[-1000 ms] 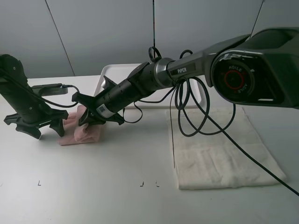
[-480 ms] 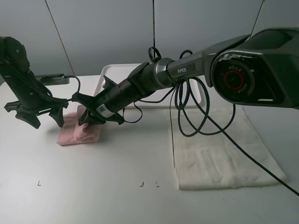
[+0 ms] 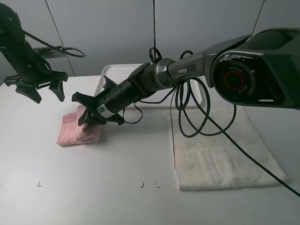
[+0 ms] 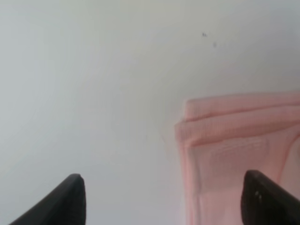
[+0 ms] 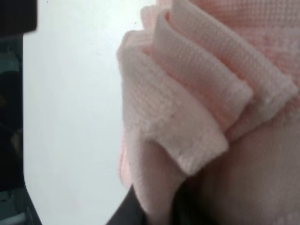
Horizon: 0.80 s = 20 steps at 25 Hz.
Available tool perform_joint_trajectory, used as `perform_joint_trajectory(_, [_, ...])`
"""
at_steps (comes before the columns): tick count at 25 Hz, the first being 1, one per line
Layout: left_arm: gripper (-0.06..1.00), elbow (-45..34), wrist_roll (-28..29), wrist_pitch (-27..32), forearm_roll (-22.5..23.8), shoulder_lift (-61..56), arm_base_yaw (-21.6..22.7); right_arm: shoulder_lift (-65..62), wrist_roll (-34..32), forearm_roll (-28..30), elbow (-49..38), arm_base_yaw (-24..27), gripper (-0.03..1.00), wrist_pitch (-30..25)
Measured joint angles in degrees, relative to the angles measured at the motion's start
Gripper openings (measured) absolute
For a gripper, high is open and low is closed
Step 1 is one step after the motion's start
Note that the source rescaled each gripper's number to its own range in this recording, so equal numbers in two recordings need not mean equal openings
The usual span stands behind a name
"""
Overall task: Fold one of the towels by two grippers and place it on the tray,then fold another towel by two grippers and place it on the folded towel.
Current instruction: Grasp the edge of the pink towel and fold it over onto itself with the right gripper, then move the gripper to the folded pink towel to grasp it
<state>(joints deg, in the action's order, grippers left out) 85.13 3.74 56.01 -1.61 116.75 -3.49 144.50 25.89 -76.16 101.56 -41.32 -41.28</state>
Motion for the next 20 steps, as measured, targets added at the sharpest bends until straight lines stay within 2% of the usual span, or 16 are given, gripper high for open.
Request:
perform_joint_trajectory(3, [0.87, 0.6, -0.5, 0.2, -0.6, 0.0, 0.0, 0.1, 3.7, -6.0, 0.0, 0.0, 0.35, -0.9])
perform_joint_trajectory(6, [0.87, 0.7, -0.8, 0.0, -0.8, 0.0, 0.0, 0.1, 10.3, -15.2, 0.0, 0.0, 0.48, -3.7])
perform_joint_trajectory(9, [0.87, 0.8, -1.1, -0.6, -0.8, 0.0, 0.0, 0.1, 13.4, -17.8, 0.0, 0.0, 0.50, -5.9])
perform_joint_trajectory(13, [0.87, 0.8, -1.8, -1.1, -0.9, 0.0, 0.0, 0.1, 14.0, -15.1, 0.0, 0.4, 0.50, -6.6])
perform_joint_trajectory(18, [0.87, 0.8, -2.1, -1.5, -1.1, 0.0, 0.0, 0.1, 11.6, -12.6, 0.0, 3.5, 0.50, -7.2])
perform_joint_trajectory(20, [0.87, 0.8, -2.2, -1.6, -1.2, 0.0, 0.0, 0.1, 10.3, -10.9, 0.0, 4.7, 0.55, -7.3])
